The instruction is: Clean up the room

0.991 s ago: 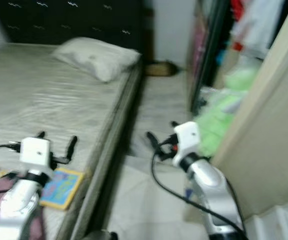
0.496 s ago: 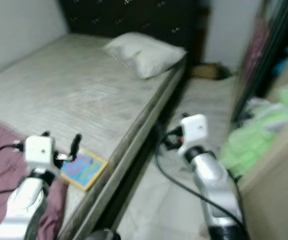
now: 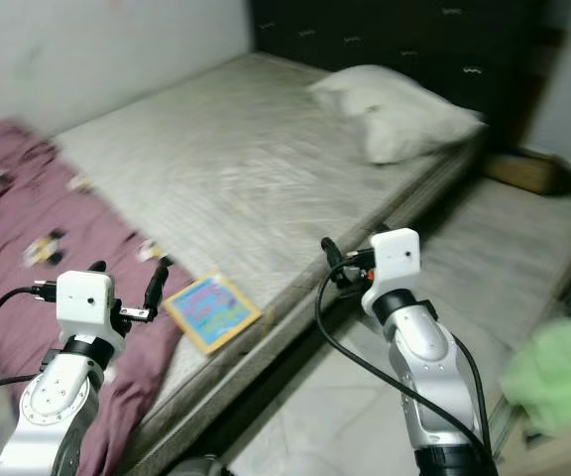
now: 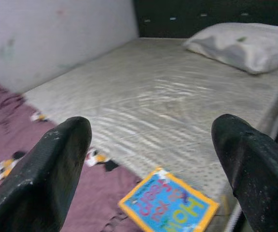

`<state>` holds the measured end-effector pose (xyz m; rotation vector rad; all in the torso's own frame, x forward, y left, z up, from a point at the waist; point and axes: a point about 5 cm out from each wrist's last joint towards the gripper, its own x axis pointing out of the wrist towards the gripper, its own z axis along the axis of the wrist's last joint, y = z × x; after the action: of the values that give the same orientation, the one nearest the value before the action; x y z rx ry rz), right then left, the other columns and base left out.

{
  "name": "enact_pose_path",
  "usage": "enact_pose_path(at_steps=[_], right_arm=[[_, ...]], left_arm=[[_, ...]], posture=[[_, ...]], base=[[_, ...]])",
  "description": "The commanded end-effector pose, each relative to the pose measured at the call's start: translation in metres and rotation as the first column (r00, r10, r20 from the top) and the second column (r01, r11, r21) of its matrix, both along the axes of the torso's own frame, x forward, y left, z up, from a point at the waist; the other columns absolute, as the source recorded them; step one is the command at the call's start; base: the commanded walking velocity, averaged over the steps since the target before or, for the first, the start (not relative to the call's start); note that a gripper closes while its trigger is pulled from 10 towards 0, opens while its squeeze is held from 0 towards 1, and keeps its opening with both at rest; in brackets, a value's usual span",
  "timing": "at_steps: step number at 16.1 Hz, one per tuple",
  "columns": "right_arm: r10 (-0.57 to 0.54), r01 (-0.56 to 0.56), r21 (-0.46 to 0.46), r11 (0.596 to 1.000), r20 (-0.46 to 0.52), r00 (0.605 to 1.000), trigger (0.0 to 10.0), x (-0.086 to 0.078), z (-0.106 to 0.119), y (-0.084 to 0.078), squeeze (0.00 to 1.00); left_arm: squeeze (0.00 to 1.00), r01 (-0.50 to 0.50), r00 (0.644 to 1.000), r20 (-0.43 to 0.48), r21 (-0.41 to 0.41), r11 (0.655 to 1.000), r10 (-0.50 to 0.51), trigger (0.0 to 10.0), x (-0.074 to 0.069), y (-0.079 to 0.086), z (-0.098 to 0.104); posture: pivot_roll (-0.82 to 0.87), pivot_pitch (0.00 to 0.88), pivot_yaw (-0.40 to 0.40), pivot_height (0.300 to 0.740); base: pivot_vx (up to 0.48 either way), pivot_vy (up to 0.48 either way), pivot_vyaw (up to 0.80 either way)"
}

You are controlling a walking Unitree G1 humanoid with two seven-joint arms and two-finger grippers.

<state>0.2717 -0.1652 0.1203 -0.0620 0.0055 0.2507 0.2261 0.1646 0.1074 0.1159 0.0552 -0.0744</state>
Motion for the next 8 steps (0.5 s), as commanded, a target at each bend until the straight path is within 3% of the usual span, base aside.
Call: enact_pose_path(at_steps=[1, 8], right_arm=[[0.025, -0.026, 0.009, 1.0, 0.013, 1.0, 10.0, 0.0016, 0.0023, 0.0097, 0.0], [0.0, 0.0, 0.009, 1.0, 0.034, 0.999, 10.0, 0.0026, 0.0037, 0.0081, 0.0]], left_arm=[[0.0, -0.021, 1.0, 0.007, 0.008, 1.0, 0.021, 10.0, -0.0002, 0.0054, 0.0018], [0.0, 0.001, 1.0, 0.002, 0.012, 1.0, -0.001, 10.0, 0.0007, 0.0039, 0.0017]], posture=[[-0.06, 0.0, 0.036, 0.74], [-0.06, 0.0, 0.039, 0.74]], base=[[0.0, 0.0, 0.8], [0.0, 0.0, 0.8]])
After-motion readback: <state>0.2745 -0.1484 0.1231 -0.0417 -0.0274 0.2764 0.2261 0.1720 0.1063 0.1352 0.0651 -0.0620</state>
